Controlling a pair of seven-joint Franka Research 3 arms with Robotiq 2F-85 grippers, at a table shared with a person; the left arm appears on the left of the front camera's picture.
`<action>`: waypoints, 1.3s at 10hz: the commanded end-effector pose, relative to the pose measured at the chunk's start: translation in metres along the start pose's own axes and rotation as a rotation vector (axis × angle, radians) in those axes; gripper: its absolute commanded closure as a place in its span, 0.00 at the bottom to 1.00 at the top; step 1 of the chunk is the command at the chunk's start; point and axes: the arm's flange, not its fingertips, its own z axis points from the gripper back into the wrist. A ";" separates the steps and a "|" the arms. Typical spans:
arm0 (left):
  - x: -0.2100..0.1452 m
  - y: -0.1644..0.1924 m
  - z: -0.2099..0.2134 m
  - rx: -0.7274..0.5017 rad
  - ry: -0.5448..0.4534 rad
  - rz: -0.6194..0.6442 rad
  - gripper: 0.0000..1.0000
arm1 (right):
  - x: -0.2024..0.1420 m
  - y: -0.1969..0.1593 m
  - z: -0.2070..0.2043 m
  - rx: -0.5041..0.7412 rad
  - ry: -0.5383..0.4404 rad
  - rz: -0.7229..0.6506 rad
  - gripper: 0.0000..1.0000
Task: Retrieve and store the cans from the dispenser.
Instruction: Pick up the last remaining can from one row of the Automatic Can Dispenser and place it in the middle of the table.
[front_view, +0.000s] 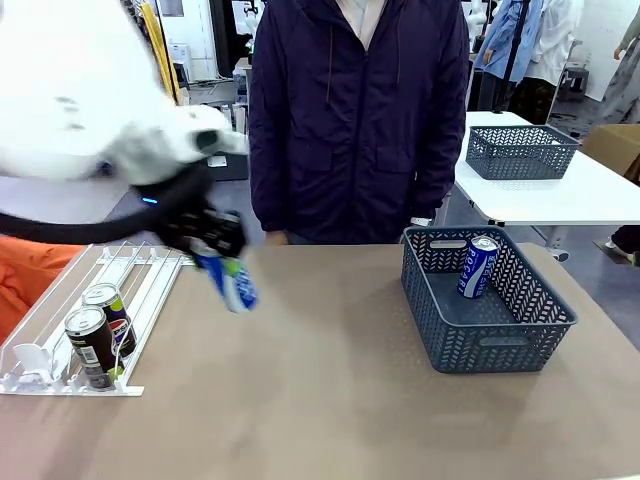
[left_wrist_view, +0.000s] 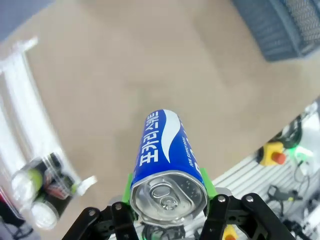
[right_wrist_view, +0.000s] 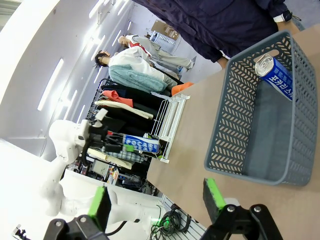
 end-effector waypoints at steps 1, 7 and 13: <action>0.039 -0.027 -0.031 0.005 0.075 -0.097 1.00 | 0.005 0.003 -0.002 0.021 -0.022 0.005 0.00; 0.054 -0.080 -0.157 0.102 0.164 -0.118 1.00 | 0.005 0.003 -0.002 0.021 -0.022 0.005 0.00; 0.047 -0.083 -0.150 0.139 0.152 -0.128 0.00 | 0.005 0.003 -0.002 0.021 -0.022 0.005 0.00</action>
